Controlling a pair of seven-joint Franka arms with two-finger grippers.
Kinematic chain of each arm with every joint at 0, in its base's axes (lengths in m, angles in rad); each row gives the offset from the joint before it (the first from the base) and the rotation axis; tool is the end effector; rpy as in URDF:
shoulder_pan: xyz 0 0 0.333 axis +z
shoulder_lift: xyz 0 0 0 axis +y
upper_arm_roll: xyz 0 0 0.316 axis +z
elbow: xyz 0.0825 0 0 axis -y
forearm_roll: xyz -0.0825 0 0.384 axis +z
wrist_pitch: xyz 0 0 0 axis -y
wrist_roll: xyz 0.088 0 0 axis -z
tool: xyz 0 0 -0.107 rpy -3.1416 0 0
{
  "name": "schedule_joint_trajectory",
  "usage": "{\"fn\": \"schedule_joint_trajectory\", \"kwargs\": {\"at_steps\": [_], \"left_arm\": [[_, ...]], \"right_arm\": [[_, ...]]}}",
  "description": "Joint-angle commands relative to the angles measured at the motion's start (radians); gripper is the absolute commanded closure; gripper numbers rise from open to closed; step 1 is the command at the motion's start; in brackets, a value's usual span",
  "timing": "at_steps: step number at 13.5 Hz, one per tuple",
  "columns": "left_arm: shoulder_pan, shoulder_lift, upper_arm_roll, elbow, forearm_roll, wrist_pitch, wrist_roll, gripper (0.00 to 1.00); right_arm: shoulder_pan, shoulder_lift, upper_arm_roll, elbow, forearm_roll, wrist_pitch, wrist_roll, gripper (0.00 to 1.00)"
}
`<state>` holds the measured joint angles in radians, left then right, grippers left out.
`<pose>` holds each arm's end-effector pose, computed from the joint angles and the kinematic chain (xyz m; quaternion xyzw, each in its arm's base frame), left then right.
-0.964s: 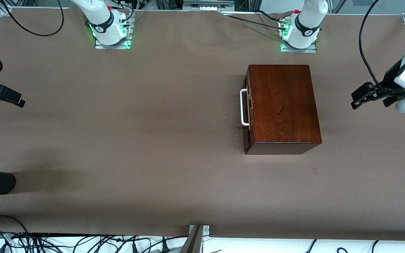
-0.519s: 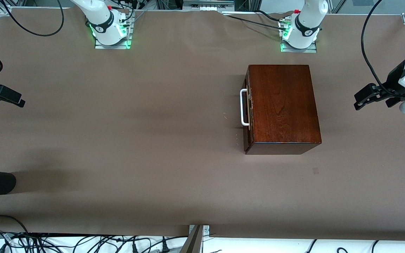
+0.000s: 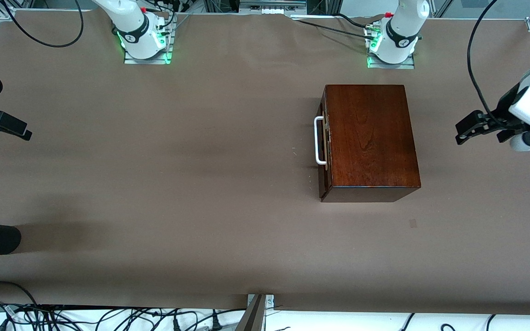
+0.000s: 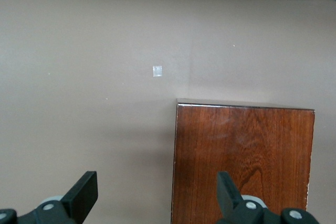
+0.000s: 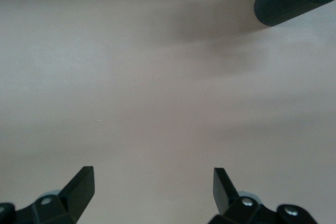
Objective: Open drawer, take yellow block, close drawer
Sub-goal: 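Reach the left gripper to the white drawer handle and grasp it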
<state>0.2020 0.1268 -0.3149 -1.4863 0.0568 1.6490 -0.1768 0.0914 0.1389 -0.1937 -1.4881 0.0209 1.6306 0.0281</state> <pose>0.5972 -0.0500 0.6019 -0.9992 -0.0319 -0.0221 0.0057 0.5991 -0.0514 0.5901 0.9979 -0.0648 0.0030 0.0030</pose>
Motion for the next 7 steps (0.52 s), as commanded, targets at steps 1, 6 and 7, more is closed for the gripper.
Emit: {"fn": "schedule_joint_trajectory", "kwargs": {"at_steps": [1, 6, 7], "left_arm": [[-0.044, 0.019, -0.021, 0.021, 0.003, -0.043, 0.02, 0.0], [-0.257, 0.06, -0.03, 0.023, 0.0, -0.051, -0.182, 0.0], [-0.313, 0.08, -0.03, 0.024, 0.002, -0.051, -0.263, 0.0]], "right_arm": [[-0.007, -0.002, 0.002, 0.012, 0.005, -0.009, -0.007, 0.0], [-0.007, -0.002, -0.001, 0.014, 0.005, -0.009, -0.008, 0.0], [-0.007, -0.002, -0.003, 0.014, 0.005, -0.009, -0.008, 0.0]]}}
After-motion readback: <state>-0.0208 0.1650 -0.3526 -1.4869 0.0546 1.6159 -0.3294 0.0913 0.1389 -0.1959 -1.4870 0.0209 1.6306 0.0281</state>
